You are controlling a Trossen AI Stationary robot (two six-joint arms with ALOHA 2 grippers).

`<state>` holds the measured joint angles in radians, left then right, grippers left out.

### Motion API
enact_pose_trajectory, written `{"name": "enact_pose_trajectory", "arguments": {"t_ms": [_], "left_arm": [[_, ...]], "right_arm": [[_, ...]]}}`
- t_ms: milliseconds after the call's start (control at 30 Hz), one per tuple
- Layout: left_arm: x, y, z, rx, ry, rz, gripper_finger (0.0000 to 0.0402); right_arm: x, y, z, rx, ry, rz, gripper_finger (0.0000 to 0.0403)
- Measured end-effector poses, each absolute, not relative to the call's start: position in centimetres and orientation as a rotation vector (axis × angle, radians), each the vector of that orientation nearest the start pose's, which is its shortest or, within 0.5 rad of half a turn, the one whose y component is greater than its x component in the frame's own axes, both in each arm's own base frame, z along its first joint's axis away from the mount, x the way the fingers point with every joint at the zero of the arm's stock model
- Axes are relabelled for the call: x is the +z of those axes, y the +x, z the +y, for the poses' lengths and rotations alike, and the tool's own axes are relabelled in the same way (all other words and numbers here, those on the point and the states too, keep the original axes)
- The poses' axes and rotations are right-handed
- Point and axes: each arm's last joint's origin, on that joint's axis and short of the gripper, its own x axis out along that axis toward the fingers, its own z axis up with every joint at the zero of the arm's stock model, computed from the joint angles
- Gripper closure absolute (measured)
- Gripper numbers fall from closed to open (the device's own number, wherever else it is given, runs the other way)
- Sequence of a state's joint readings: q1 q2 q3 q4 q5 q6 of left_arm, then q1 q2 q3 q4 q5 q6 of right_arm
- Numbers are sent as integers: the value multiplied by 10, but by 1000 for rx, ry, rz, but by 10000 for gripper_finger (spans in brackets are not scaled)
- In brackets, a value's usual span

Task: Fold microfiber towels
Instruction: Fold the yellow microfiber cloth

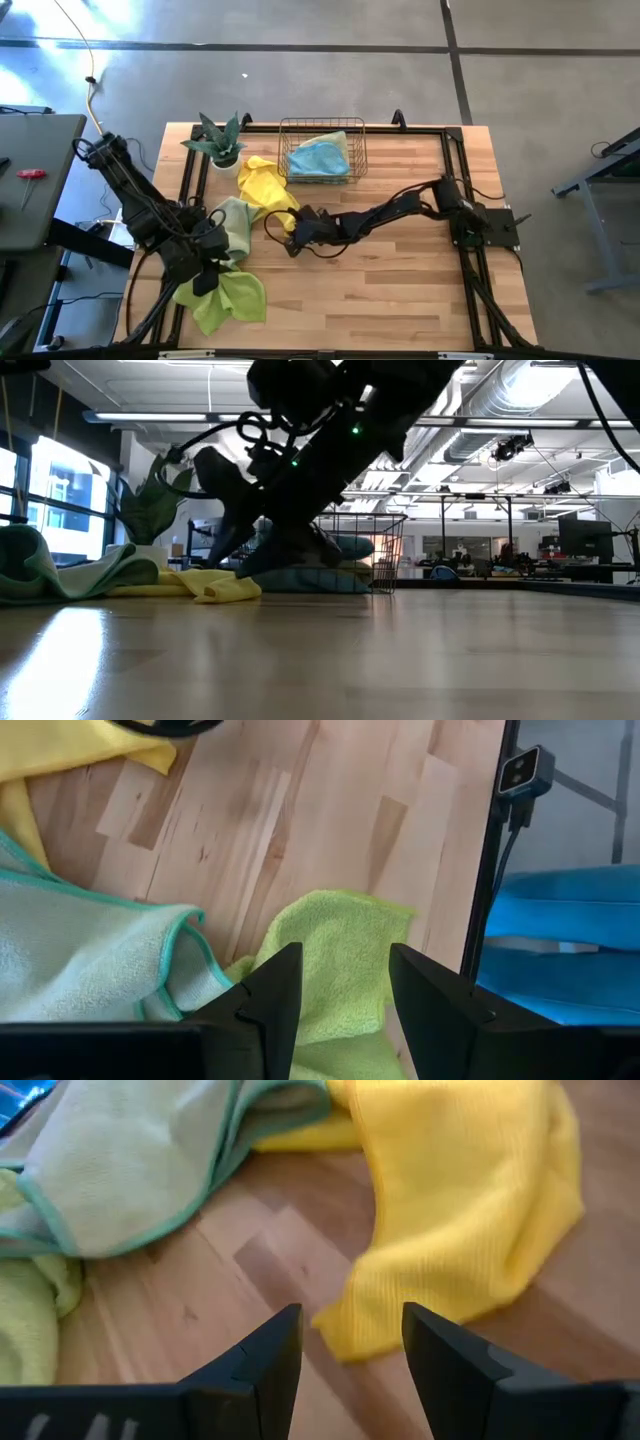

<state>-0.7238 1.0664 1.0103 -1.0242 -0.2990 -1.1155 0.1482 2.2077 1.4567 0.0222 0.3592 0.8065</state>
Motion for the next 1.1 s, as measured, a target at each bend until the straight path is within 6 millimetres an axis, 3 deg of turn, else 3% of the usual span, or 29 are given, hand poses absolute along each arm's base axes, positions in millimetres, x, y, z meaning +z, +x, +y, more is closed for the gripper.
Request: {"name": "enact_pose_trajectory", "arguments": {"t_ms": [133, 400, 667, 867, 1000, 1100], "left_arm": [[297, 142, -120, 174, -469, 988, 259], [297, 138, -124, 163, -431, 960, 259], [297, 138, -124, 167, -413, 947, 259], [298, 139, -123, 189, -392, 913, 259], [298, 139, -123, 190, -394, 911, 259], [298, 139, -123, 190, -393, 911, 259]], "right_arm": [[121, 469, 57, -492, 509, 528, 238], [124, 471, 47, -550, 184, 517, 238], [119, 471, 32, -534, 233, 564, 238], [92, 473, 30, -420, 242, 660, 238], [87, 470, 39, -399, 236, 712, 238], [94, 462, 53, -362, 184, 783, 238]]}}
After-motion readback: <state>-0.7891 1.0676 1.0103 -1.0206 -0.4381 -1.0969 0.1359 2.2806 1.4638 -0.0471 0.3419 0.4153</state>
